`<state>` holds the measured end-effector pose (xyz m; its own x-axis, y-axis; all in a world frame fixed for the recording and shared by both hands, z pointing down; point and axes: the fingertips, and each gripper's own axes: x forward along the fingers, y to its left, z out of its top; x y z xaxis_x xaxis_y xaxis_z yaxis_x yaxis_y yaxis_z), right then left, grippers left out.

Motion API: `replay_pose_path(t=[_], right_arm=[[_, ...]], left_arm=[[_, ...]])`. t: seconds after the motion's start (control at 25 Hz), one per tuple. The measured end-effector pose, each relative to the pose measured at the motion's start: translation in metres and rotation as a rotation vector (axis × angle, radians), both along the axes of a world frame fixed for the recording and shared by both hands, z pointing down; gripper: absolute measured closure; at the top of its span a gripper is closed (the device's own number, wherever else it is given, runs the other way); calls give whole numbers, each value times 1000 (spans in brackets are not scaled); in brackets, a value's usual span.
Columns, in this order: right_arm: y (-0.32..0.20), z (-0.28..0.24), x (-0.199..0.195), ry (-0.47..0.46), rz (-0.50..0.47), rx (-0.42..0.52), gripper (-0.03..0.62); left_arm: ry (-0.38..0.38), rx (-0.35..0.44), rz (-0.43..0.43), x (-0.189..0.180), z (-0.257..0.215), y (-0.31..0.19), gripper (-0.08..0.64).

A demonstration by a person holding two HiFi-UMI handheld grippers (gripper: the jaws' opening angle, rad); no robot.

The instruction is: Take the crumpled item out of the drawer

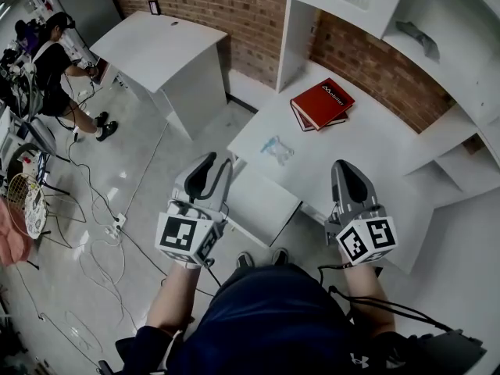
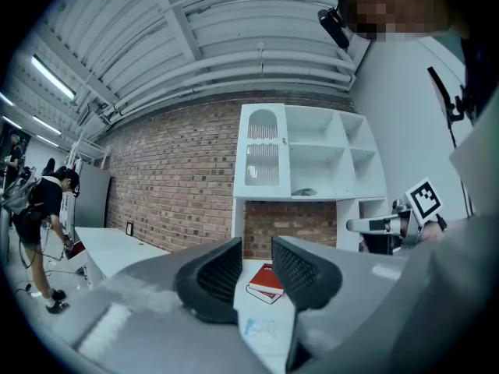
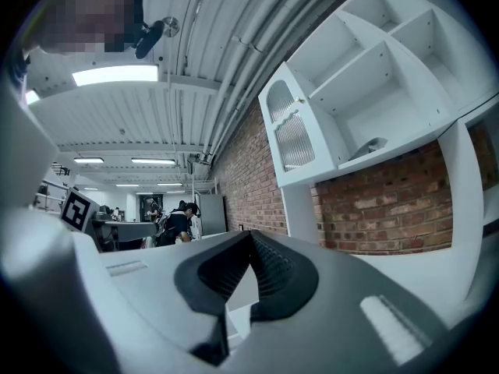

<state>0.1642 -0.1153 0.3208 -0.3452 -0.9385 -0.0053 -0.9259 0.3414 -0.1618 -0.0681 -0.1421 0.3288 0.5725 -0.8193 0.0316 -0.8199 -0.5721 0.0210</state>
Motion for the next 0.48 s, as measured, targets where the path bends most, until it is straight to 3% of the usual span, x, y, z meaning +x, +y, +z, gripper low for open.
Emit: replay_pose_path(t=[0.48], right_arm=[[-9, 4, 0, 5, -5, -10, 591]], left_arm=[[-7, -10, 11, 3, 3, -10, 433]])
